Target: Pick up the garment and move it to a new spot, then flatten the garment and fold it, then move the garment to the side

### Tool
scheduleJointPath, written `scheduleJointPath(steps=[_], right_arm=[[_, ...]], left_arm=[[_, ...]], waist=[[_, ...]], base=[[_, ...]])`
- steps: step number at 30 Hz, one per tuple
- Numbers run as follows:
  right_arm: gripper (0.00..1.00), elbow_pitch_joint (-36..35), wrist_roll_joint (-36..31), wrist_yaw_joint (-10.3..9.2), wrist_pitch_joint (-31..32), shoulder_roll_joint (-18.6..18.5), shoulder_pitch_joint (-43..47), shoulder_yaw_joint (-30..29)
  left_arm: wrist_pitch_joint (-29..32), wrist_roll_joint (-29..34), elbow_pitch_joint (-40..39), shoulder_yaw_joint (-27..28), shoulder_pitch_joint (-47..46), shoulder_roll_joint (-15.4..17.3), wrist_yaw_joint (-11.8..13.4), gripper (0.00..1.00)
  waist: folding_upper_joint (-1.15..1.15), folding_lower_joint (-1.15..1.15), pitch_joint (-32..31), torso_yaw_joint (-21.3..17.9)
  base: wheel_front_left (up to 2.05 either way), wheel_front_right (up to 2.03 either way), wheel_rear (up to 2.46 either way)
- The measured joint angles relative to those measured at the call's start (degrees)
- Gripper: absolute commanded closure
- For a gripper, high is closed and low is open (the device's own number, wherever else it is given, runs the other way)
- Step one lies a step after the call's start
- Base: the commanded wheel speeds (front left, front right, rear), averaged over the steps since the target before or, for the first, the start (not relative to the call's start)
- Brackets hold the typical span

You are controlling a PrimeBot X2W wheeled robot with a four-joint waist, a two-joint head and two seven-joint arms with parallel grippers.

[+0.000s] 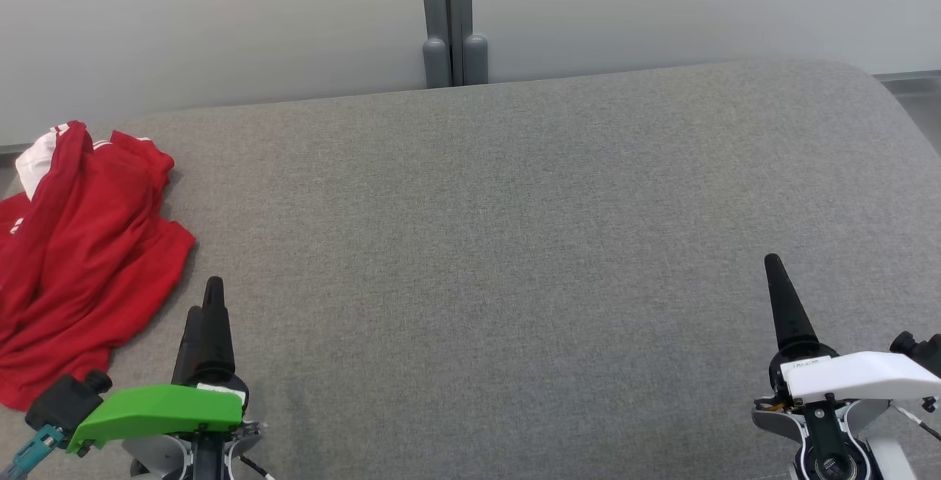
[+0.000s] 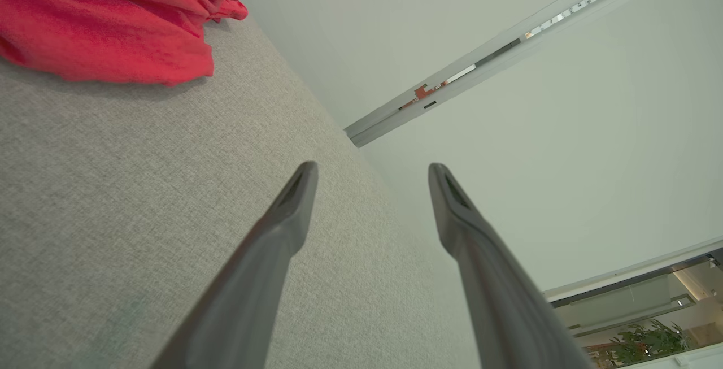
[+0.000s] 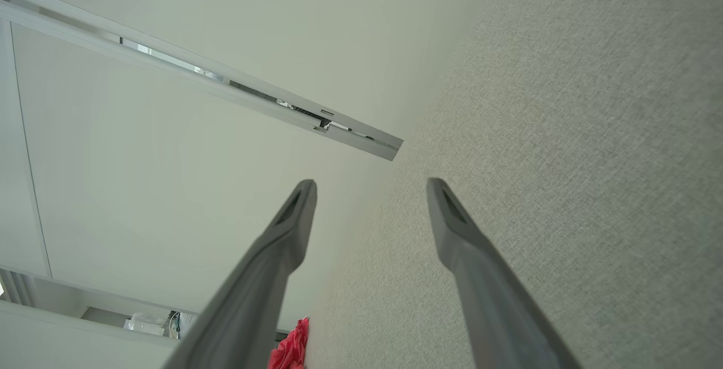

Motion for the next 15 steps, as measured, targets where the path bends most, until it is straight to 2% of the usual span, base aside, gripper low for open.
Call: scheduleJointPath(steps=[15], right_arm=[[0.00,-1.74,-15.71,0.00,-2.92,-0.38,0.94,2.20]], left_arm=[[-2.79,15.59,-0.67,-1.90,0.02,0.05,1.82,0.00]], waist=[[0.00,0.00,0.09,0.29]], base=[[0.00,0.00,0.00]])
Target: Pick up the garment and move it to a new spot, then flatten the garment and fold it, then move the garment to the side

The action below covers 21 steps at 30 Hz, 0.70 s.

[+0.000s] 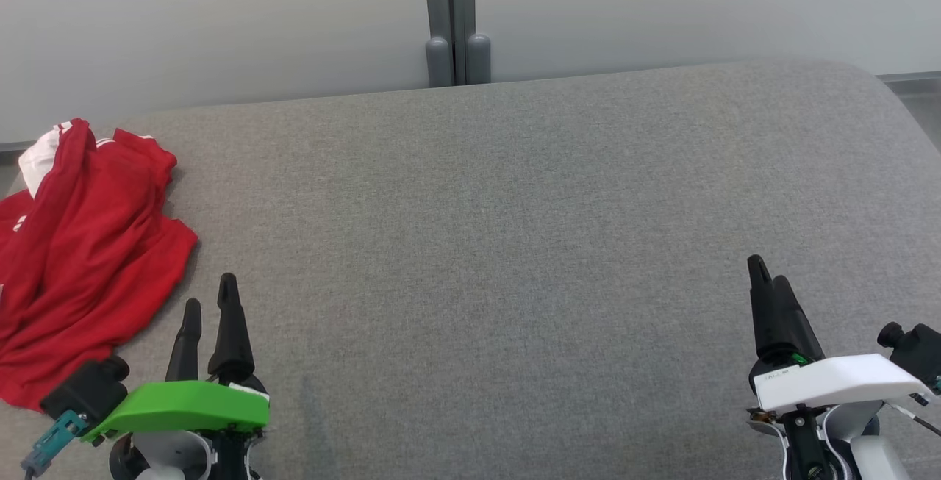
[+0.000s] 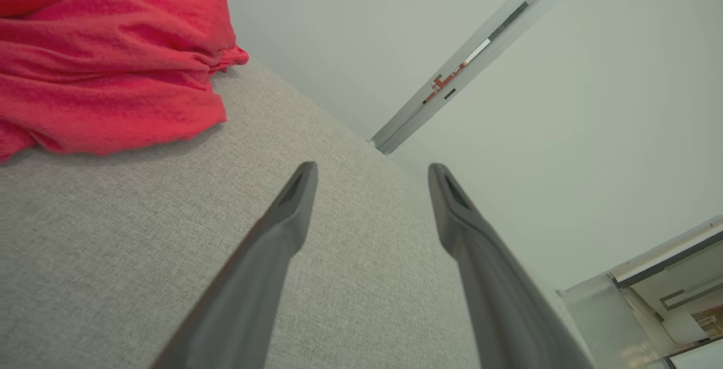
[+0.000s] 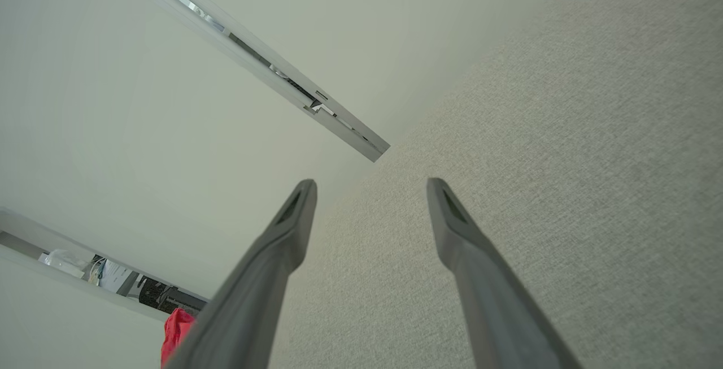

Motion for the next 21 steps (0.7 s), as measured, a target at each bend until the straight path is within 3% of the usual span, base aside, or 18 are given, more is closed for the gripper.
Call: scheduleJointPath(steps=[21], right_arm=[[0.00,-0.55,-16.88,0.00,-3.27,-0.33,0.58,1.43]], left_arm=[[-3.48,15.55,-0.14,-0.82,0.18,0.08,1.44,0.00]], waist=[[0.00,0.00,0.51,0.51]], base=[[0.00,0.00,0.00]])
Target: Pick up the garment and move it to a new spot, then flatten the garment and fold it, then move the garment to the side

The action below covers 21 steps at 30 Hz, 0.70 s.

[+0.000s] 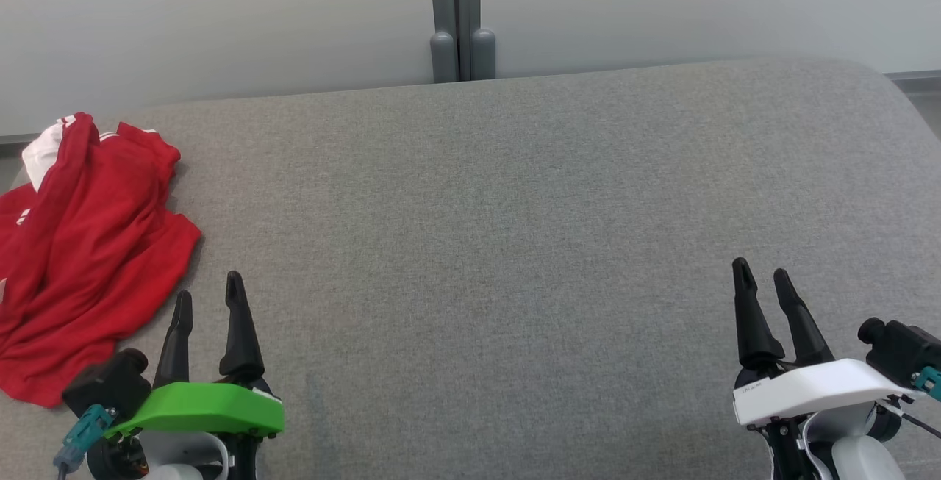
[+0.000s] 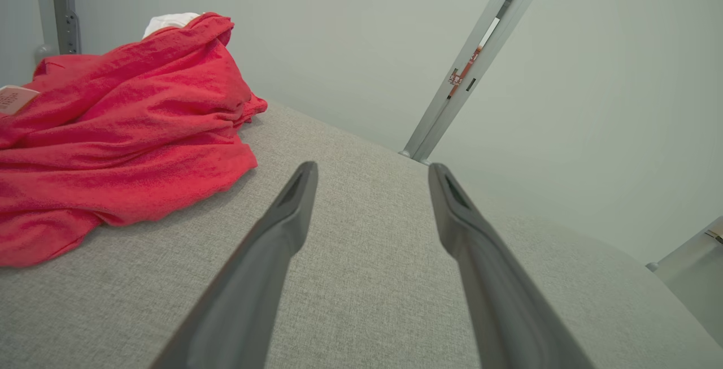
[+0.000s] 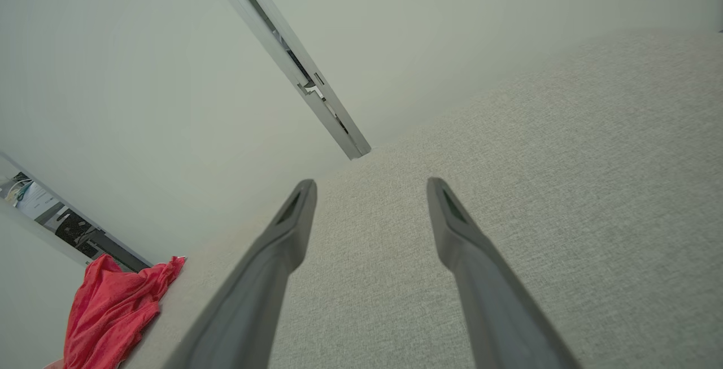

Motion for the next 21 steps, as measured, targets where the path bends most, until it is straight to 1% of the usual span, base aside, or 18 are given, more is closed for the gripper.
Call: scheduleJointPath(steps=[13,21], right_arm=[[0.00,-0.53,-8.48,0.01,-1.92,-0.33,0.41,0.57],[0.00,-0.73,-13.24,0.01,-2.93,-0.48,0.48,0.91]], left_arm=[[-1.78,7.78,-0.46,-0.62,0.18,0.07,0.48,0.00],[-2.80,11.79,0.85,-1.42,0.14,0.26,0.46,0.00]], waist=[[0.00,0.00,0.15,0.49],[0.00,0.00,0.14,0.79]], base=[[0.00,0.00,0.00],[0.00,0.00,0.00]])
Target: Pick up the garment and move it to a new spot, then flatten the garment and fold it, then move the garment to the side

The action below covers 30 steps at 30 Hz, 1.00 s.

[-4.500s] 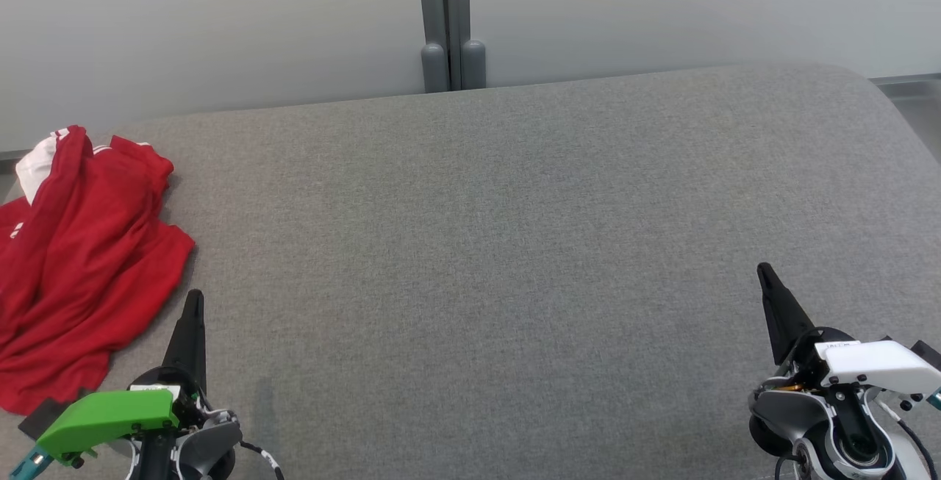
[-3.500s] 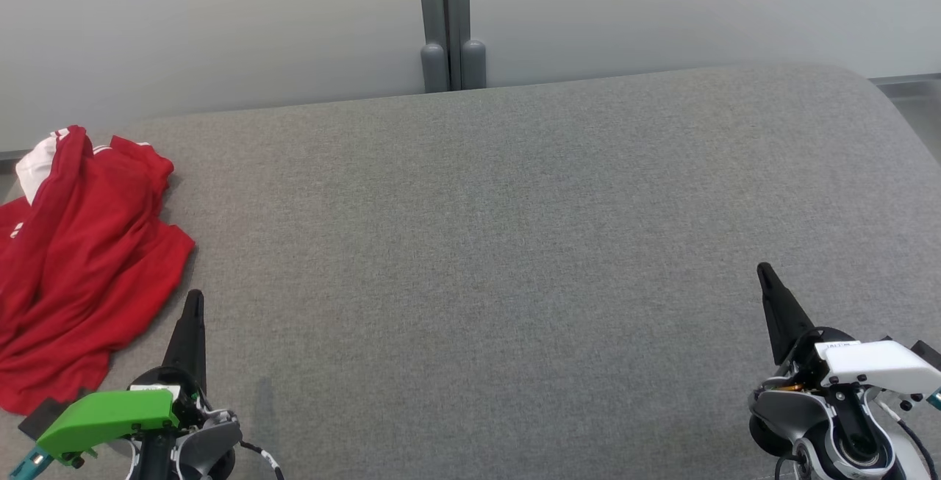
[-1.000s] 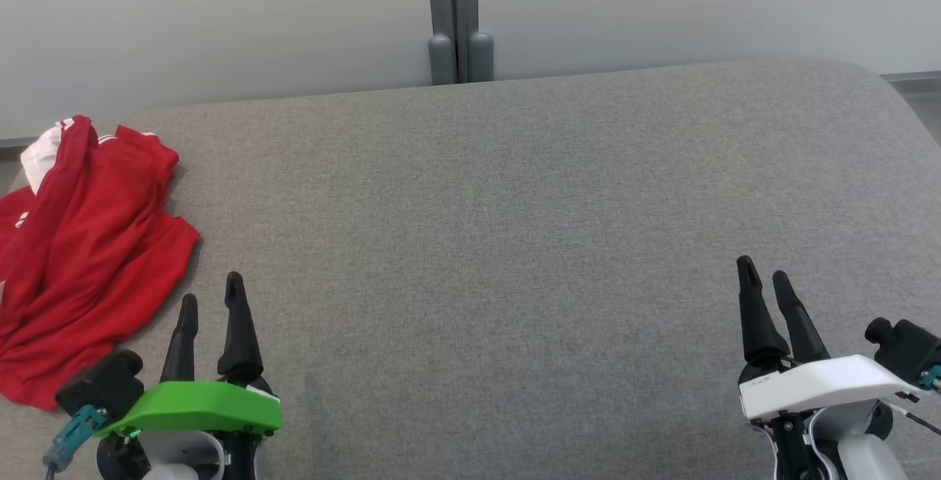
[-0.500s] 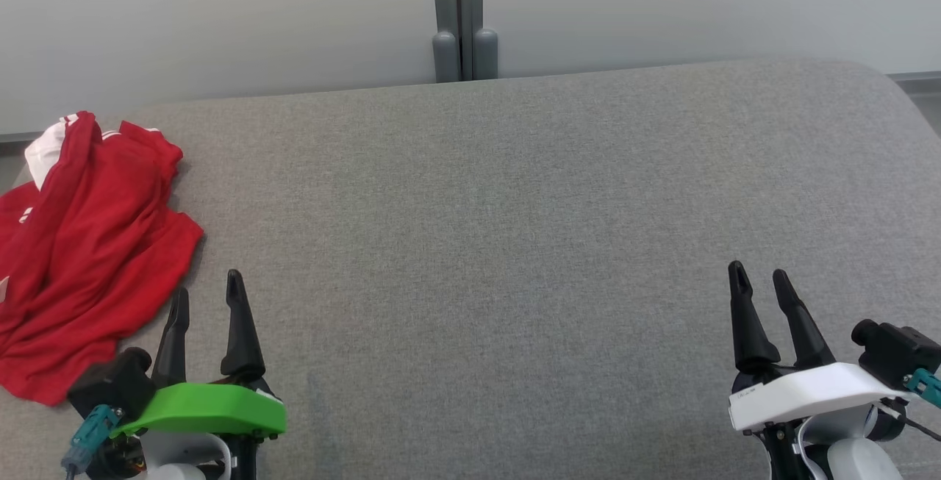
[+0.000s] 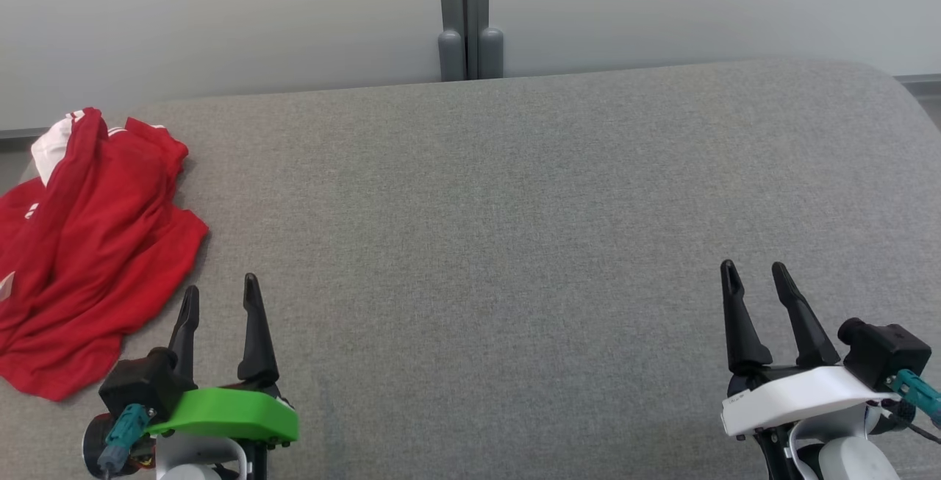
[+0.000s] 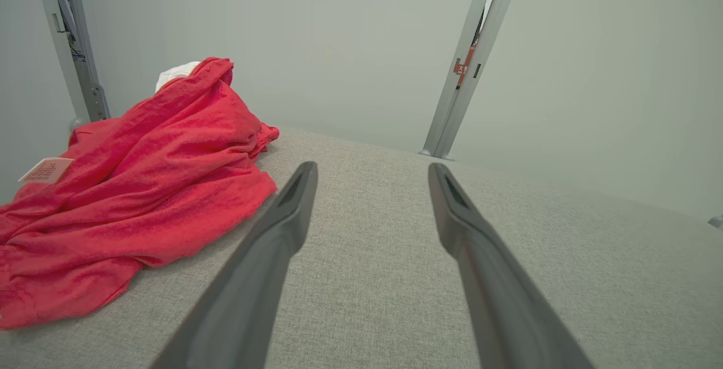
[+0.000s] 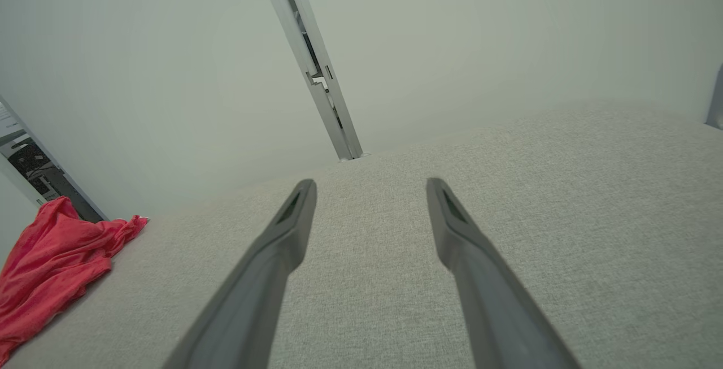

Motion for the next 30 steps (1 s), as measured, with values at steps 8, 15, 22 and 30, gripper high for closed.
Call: scheduleJointPath(steps=[8,15,22,30], right_arm=[[0.00,0.16,-4.35,0.00,-0.97,-0.01,0.31,0.11],[0.00,0.27,-7.87,0.00,-1.48,-0.08,0.35,0.41],[0.00,0.05,-10.88,0.00,-1.86,-0.16,0.48,0.51],[0.00,-0.32,-13.77,0.00,-2.01,-0.12,1.21,0.51]], left_arm=[[-1.01,3.24,0.91,-0.57,-0.20,0.33,-0.03,0.00],[-1.22,6.05,1.32,-1.24,-0.20,0.90,-0.14,0.00],[-0.94,8.61,0.20,-1.52,-0.20,1.47,0.34,0.00],[0.07,10.04,-1.00,-1.53,0.09,1.81,0.53,0.00]], waist=[[0.00,0.00,-0.25,0.58],[0.00,0.00,-0.59,0.99],[0.00,0.00,-0.76,1.24],[0.00,0.00,-1.03,1.58]], base=[[0.00,0.00,0.00],[0.00,0.00,0.00],[0.00,0.00,0.00],[0.00,0.00,0.00]])
